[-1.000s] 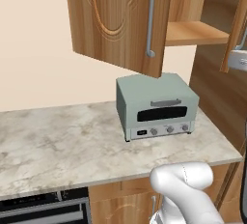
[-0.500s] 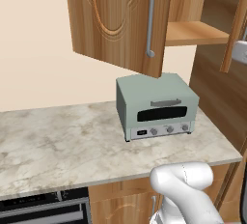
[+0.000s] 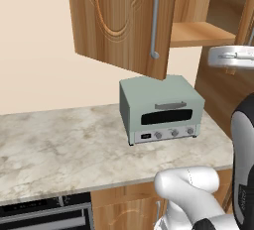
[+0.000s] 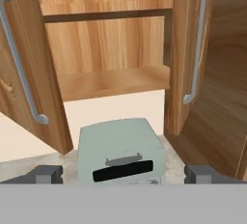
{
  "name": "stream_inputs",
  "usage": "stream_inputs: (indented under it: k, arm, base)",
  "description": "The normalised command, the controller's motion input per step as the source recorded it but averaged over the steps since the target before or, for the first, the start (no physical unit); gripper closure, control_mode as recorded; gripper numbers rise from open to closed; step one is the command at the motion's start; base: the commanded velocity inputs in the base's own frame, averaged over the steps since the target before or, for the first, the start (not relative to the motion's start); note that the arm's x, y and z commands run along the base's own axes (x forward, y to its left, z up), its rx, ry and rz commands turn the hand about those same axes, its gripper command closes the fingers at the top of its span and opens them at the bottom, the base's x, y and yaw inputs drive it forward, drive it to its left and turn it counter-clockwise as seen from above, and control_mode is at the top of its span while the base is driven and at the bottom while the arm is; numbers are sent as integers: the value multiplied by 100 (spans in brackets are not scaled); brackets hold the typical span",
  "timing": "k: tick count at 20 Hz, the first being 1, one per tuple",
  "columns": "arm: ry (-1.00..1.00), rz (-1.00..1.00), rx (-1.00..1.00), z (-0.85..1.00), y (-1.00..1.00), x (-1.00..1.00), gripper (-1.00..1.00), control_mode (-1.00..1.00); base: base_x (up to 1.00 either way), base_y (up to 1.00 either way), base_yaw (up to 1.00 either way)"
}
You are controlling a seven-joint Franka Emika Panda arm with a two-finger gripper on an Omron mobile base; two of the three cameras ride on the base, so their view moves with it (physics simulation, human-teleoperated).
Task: Close all open cabinet doors.
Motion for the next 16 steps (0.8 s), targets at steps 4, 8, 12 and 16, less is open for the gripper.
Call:
stream_inputs:
  k: [4,8,12,16]
  arm:
    - [5,0,0,0,23,0,-100,-100]
    - [0,1,1,0,14,0,-100,-100]
    - [-17,4,0,-16,16,-10,-100,-100]
    - [-36,0,0,-59,1,0,-100,-100]
  base:
    - [0,0,0]
    - [0,0,0]
    - [0,0,0]
    - [0,0,0]
